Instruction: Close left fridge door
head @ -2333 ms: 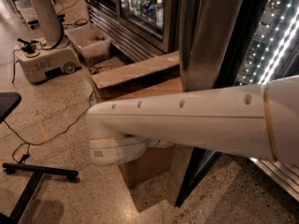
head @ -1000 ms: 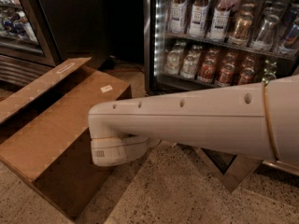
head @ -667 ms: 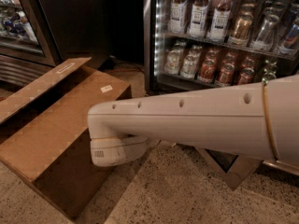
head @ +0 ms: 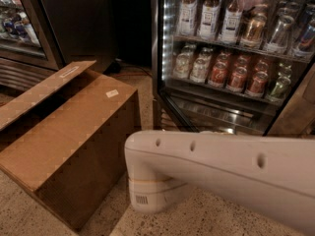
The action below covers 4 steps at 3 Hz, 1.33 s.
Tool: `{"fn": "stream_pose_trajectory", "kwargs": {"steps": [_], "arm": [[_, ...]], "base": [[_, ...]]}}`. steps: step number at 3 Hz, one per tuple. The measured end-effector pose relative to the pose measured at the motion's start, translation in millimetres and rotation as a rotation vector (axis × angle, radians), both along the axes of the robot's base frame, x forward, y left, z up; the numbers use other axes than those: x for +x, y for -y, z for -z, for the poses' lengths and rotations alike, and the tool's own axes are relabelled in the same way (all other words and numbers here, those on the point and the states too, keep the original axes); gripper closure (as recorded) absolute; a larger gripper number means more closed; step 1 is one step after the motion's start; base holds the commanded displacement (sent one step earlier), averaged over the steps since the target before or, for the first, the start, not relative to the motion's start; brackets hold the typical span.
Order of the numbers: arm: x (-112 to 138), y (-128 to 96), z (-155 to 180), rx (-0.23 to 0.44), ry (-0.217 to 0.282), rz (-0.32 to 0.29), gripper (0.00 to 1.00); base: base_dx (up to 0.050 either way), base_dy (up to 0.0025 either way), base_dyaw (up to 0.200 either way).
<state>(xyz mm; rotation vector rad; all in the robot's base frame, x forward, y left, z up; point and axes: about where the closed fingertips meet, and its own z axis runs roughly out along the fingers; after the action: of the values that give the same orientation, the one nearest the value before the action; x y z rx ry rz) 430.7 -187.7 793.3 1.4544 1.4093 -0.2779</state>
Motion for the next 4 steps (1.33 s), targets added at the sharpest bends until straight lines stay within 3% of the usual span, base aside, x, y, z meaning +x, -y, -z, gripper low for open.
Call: {"fn": "stream_pose_trajectory", "kwargs": {"steps": [1,2,3,4], "arm": [[-15.5,15.9,-21.2,-0.016,0.059,0.006,0.88],[-14.4,14.4,-19.7,-0.009,0.058,0.000,1.00],[-14.4,14.4,-19.7,-0.009,0.058,0.000,1.00],[-14.4,14.4,-19.7,-0.009,0.058,0.000,1.00]], "base": [[0.000,0.00000,0.000],[0.000,0.00000,0.000],[0.044,-0.00208,-0.098],[0.050,-0.00002,0.001]]}}
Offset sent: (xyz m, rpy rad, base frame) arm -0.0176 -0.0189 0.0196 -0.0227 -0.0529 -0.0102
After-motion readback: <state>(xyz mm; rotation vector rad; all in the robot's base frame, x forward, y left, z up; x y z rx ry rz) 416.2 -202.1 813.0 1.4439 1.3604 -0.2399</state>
